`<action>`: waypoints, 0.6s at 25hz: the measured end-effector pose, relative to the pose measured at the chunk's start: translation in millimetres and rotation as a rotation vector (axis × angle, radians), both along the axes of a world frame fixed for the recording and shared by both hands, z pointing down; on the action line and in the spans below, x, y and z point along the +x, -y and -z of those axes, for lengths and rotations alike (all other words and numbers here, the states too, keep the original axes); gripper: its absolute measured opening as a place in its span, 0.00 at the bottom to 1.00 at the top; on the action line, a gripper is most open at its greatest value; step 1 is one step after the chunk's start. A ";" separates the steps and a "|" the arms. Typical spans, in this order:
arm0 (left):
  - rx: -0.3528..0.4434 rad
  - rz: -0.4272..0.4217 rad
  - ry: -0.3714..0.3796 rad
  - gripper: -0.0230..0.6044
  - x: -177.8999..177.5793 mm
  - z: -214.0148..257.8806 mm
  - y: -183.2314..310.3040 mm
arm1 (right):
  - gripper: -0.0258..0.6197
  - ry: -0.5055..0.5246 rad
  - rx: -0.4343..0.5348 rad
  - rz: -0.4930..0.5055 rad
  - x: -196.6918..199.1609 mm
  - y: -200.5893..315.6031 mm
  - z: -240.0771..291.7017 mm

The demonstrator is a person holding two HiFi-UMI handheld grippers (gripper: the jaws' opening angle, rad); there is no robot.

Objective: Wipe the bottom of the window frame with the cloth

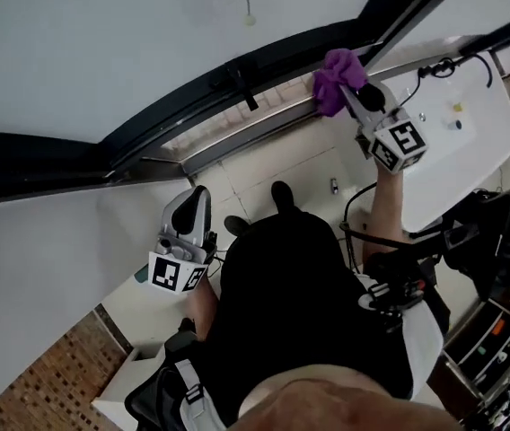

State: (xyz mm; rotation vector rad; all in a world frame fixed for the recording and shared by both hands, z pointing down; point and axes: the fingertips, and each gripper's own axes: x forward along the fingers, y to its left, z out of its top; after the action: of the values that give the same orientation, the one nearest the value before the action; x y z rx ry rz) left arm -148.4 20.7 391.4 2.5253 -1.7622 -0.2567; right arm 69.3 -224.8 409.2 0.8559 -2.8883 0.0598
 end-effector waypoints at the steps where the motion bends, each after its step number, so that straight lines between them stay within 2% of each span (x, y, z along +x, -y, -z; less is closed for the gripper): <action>1: 0.003 -0.006 0.002 0.03 1.2 2.3 0.2 | 0.15 0.052 0.000 0.055 -8.1 -19.9 5.5; 5: 0.023 -0.025 0.013 0.03 4.4 12.0 2.4 | 0.15 0.167 0.015 0.186 -38.4 -77.6 20.2; 7: 0.030 -0.032 0.013 0.03 8.9 14.2 2.1 | 0.15 0.248 0.002 0.281 -54.9 -107.2 30.8; 9: 0.031 -0.044 0.010 0.03 14.8 14.2 2.8 | 0.15 0.286 -0.006 0.365 -67.8 -131.9 38.0; 12: 0.026 -0.068 0.003 0.03 20.3 13.6 2.6 | 0.15 0.272 -0.019 0.472 -86.2 -164.5 34.0; 15: 0.029 -0.096 -0.007 0.03 21.8 14.8 1.1 | 0.15 0.196 0.013 0.560 -104.2 -193.3 26.8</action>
State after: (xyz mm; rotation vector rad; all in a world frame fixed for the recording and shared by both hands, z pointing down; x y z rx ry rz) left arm -126.6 19.6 376.6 2.6164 -1.6415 -0.2883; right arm -34.9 -31.6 382.5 0.0187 -3.1952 0.0727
